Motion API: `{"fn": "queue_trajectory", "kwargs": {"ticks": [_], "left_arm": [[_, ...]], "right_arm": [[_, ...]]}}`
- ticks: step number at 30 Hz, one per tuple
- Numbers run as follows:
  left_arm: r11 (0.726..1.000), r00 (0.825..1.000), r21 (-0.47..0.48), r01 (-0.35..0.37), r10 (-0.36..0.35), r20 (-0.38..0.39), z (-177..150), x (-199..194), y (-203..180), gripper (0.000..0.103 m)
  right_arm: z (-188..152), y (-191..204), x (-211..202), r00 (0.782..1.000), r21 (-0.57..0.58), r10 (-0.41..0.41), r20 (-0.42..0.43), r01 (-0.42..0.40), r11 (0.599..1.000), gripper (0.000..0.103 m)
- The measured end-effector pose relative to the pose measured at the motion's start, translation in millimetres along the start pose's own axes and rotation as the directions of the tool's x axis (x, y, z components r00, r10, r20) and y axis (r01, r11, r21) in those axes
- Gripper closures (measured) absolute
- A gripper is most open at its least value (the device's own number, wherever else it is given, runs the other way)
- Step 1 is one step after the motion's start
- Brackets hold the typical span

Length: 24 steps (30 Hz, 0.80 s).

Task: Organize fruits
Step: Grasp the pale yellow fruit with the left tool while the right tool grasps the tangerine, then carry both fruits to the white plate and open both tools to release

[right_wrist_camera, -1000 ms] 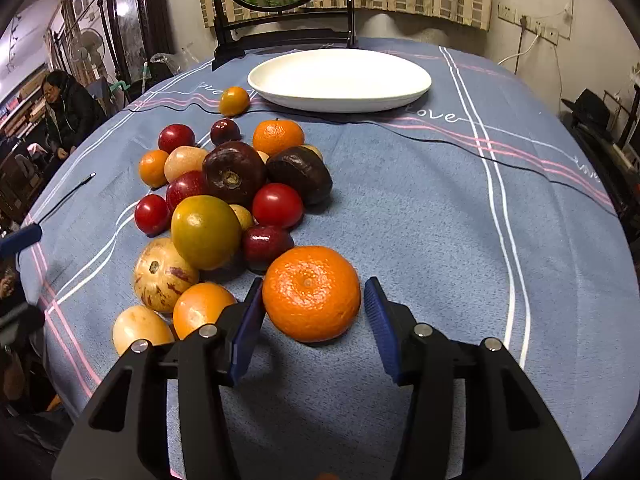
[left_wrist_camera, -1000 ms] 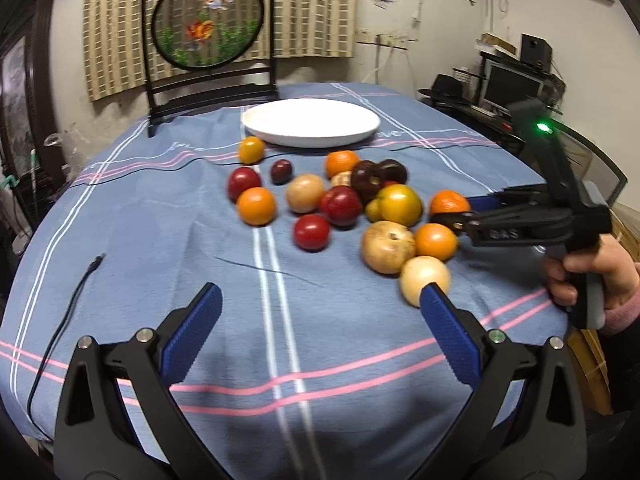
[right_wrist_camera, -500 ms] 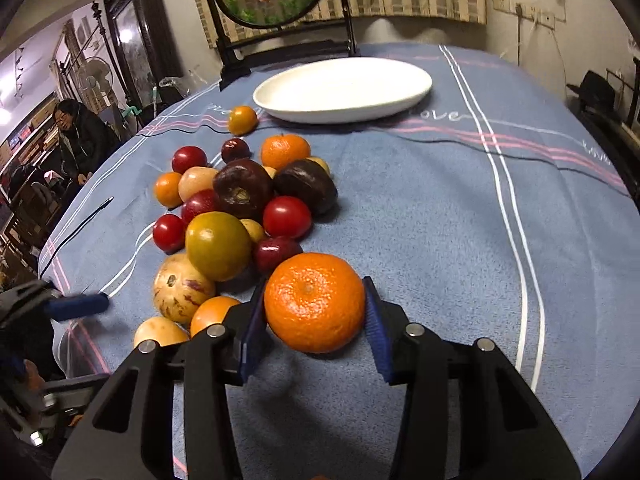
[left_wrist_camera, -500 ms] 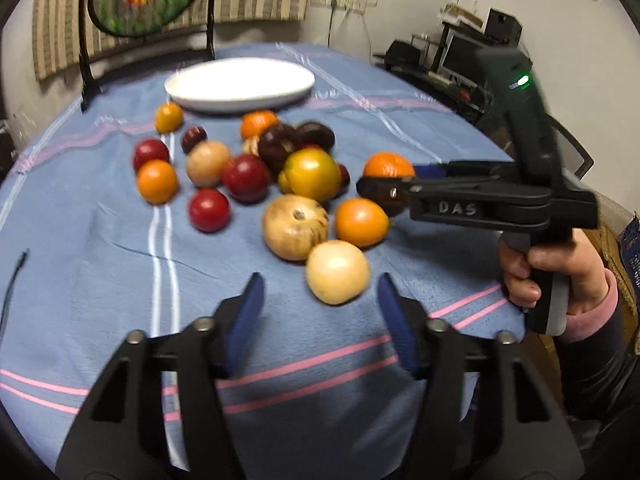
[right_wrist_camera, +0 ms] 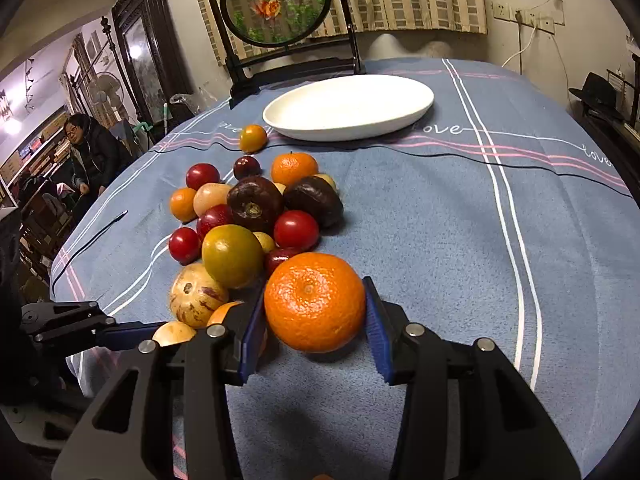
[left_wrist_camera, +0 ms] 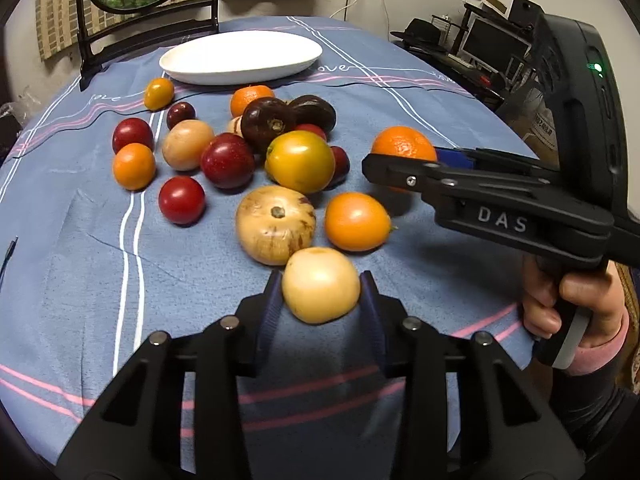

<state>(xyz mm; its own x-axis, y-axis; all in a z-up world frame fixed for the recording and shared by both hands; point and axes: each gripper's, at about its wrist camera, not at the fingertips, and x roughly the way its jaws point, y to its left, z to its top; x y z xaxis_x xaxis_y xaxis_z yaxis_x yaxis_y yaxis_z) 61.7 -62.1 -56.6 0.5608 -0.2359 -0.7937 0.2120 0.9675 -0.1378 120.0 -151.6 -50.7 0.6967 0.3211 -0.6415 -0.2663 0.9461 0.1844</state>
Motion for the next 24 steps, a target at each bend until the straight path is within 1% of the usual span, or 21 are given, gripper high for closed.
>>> {"fn": "queue_trajectory", "kwargs": {"ticks": [7, 12, 15, 17, 20, 22, 23, 24], "left_arm": [[1.0, 1.0, -0.001, 0.013, -0.013, 0.003, -2.2, -2.5, 1.7, 0.065], [0.996, 0.996, -0.008, 0.084, -0.084, 0.016, -3.7, -10.8, 11.8, 0.065], [0.992, 0.991, 0.007, 0.122, -0.122, 0.053, 1.5, -27.6, 19.3, 0.065], [0.989, 0.984, 0.027, 0.149, -0.15, 0.091, 13.0, -43.3, 26.6, 0.064], [0.987, 0.979, 0.047, 0.153, -0.158, 0.128, 39.2, -58.1, 38.9, 0.064], [0.991, 0.979, 0.066, 0.117, -0.127, 0.159, 67.9, -63.9, 49.2, 0.064], [0.993, 0.979, 0.073, 0.095, -0.106, 0.173, 81.6, -63.8, 54.0, 0.064], [0.995, 0.98, 0.08, 0.061, -0.075, 0.186, 102.1, -60.1, 60.9, 0.064]], "right_arm": [[-0.3, 1.1, -2.7, 1.0, -0.003, -0.002, 0.018, 0.002, 1.0, 0.057], [-0.3, 2.5, -3.6, 0.999, -0.005, -0.027, 0.02, 0.027, 1.0, 0.057], [3.2, -0.9, -4.4, 1.0, 0.019, -0.001, -0.01, 0.001, 1.0, 0.057], [10.8, -1.7, -7.6, 1.0, 0.015, 0.013, -0.017, -0.013, 1.0, 0.057], [38.1, 0.8, -14.2, 1.0, -0.032, -0.012, 0.006, 0.012, 0.999, 0.057], [70.7, -2.4, -12.7, 1.0, -0.038, -0.008, 0.026, 0.009, 0.999, 0.057], [79.2, -4.5, -10.4, 0.999, -0.038, -0.01, 0.031, 0.011, 0.999, 0.057], [96.6, -7.3, -4.6, 0.999, -0.04, -0.022, 0.043, 0.024, 0.999, 0.057]]}}
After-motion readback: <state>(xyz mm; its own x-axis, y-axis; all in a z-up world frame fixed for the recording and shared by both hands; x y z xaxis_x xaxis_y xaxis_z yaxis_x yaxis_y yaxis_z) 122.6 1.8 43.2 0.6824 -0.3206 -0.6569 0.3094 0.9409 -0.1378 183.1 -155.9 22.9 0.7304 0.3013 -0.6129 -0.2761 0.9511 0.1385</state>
